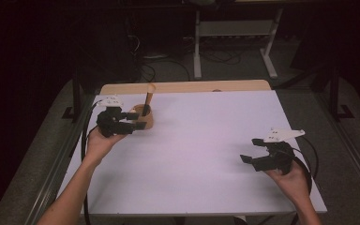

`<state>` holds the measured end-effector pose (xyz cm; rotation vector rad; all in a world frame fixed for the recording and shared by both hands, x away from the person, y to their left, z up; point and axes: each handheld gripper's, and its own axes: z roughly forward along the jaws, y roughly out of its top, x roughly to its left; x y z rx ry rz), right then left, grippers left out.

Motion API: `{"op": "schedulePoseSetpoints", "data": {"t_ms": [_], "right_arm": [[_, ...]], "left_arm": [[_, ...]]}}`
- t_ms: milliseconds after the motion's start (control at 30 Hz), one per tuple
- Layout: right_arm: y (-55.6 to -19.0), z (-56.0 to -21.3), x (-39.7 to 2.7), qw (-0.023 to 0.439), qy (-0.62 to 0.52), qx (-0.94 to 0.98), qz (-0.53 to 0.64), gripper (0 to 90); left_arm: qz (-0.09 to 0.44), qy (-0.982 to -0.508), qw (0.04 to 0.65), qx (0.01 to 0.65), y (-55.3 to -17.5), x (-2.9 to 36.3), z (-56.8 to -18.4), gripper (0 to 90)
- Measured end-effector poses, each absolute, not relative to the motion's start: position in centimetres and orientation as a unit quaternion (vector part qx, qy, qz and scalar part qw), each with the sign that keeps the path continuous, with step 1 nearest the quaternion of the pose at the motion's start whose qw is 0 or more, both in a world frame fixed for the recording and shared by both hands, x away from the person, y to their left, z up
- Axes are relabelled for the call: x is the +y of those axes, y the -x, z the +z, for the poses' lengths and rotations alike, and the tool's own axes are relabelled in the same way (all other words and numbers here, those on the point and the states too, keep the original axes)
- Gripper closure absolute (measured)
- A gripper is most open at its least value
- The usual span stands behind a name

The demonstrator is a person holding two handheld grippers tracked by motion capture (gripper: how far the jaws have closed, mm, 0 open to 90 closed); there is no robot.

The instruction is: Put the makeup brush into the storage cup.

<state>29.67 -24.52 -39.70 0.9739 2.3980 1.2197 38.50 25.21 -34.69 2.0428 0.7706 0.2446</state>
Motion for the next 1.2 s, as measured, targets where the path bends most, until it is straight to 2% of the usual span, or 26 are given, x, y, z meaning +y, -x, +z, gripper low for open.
{"op": "schedulePoseSetpoints", "data": {"t_ms": [1200], "right_arm": [[-29.5,-40.0,-24.2,0.146,-0.338,0.831,0.418,20.5]], "left_arm": [[0.106,-0.837,0.441,0.305,-33.4,24.2,-36.7,37.5]]}}
